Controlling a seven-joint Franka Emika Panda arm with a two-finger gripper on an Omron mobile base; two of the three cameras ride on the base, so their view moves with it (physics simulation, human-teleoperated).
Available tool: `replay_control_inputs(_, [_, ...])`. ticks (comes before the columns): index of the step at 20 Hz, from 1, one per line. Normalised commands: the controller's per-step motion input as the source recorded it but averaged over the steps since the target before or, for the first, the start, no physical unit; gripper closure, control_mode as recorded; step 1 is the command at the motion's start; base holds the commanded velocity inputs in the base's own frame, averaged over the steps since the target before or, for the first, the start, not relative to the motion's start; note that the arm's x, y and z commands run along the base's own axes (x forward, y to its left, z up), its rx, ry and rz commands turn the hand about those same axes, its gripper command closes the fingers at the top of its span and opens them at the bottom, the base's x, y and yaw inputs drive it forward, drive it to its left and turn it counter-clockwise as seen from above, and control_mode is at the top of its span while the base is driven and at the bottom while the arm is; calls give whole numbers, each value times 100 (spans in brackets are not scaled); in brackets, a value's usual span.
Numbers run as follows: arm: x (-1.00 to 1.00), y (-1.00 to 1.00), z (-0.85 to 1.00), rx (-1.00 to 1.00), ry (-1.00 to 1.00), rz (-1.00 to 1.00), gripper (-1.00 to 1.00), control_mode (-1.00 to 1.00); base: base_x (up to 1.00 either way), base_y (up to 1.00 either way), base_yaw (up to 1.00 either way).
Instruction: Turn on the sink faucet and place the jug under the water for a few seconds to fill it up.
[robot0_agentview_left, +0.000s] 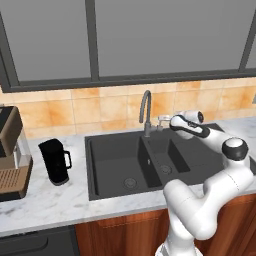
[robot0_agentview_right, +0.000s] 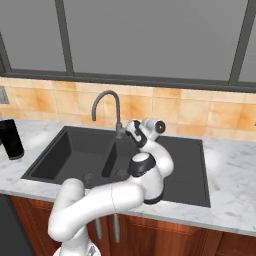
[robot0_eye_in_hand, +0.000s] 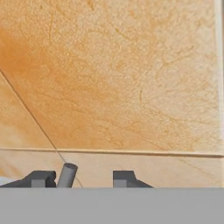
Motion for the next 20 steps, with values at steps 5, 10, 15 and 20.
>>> replay_control_inputs(5, [0,-67,-50,3,8,0,100,-100,0,0,0])
replay_control_inputs(10, [0,-57,-41,8,6,0,100,-100,0,0,0])
replay_control_inputs(15, [-13,-29,-34,3,5,-2,-100,-100,0,0,0])
replay_control_inputs(20, [-65,-9,-3,1,-7,-9,-100,-100,0,0,0])
